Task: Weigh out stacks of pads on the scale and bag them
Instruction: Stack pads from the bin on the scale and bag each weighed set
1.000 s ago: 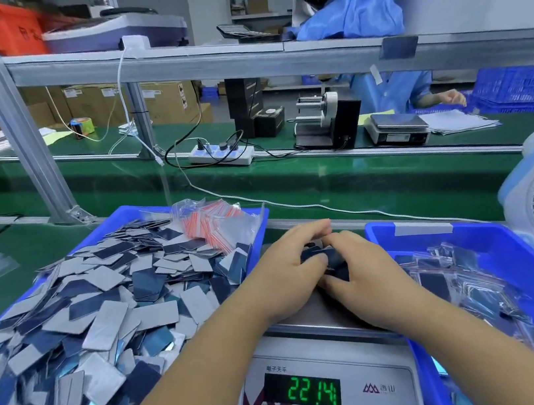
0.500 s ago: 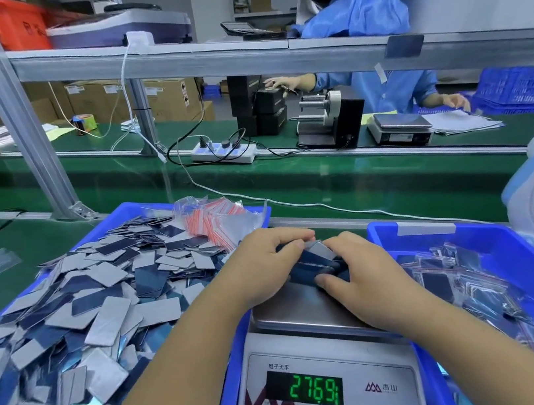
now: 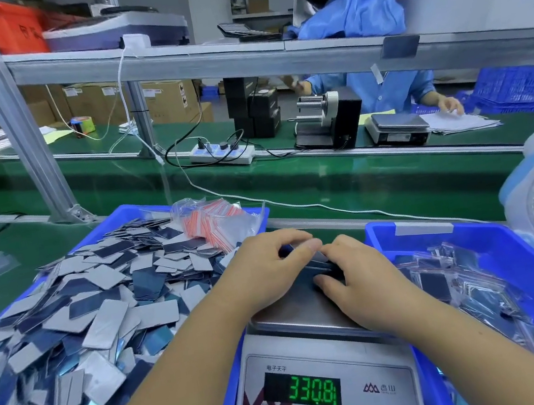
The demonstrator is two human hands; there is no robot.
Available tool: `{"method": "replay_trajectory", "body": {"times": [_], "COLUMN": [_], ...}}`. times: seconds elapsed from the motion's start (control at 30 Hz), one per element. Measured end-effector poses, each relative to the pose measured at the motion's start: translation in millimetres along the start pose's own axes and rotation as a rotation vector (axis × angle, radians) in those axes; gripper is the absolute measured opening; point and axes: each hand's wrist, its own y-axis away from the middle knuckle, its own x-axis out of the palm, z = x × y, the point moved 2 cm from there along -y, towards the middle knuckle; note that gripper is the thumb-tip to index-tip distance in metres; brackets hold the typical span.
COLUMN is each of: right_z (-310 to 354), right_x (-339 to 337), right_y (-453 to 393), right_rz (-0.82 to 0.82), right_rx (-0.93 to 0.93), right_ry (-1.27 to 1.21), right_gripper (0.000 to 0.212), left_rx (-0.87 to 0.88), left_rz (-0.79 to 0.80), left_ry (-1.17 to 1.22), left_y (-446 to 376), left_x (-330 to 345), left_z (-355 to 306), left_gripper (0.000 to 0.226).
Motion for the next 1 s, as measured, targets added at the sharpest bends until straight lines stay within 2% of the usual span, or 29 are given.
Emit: {"method": "replay_trajectory", "body": {"times": [0.1, 0.23, 0.37, 0.5, 0.57, 0.63, 0.73, 0.8, 1.0], "right_z": [1, 2, 1, 1, 1, 1, 0, 1, 2], "right_x": [1, 1, 1, 2, 3, 4, 4, 4, 6], "right_y": [0, 1, 1, 0, -1, -1, -1, -1, -1], "right_rz": [-0.006, -0.025, -0.035, -0.042, -0.049, -0.056, -0.057, -0.055, -0.050], "right_rx": [-0.013, 0.004, -0.006, -0.026, -0.028, -0.035, -0.043, -0.047, -0.057], "right_ry": [0.003, -0.037, -0.032, -0.018, -0.011, -0.018, -0.017, -0.007, -0.019], "right_gripper": [0.022, 0.030, 0.023, 0.019, 0.016, 0.017, 0.023, 0.027, 0.039], "left_rx": [0.021, -0.042, -0.149, -0.118, -0.088, -0.062, -0.046, -0.051, -0.131], "left_rz": [0.011, 0.030, 0.045, 0.008, 0.003, 0.018, 0.043, 0.039, -0.033], "left_ry": [0.013, 0.037, 0.226, 0.312, 0.281, 0.146, 0.030, 0.037, 0.076], "left_y": [0, -4, -5, -4, -2, -1, -2, -2, -4], "left_x": [2, -4, -8, -3, 2, 3, -2, -3, -3], "left_z": [-4, 3, 9, 1, 0, 1, 3, 3, 2], "left_gripper": [0.017, 0.028, 0.037, 0.031, 0.028, 0.031, 0.016, 0.014, 0.027]}}
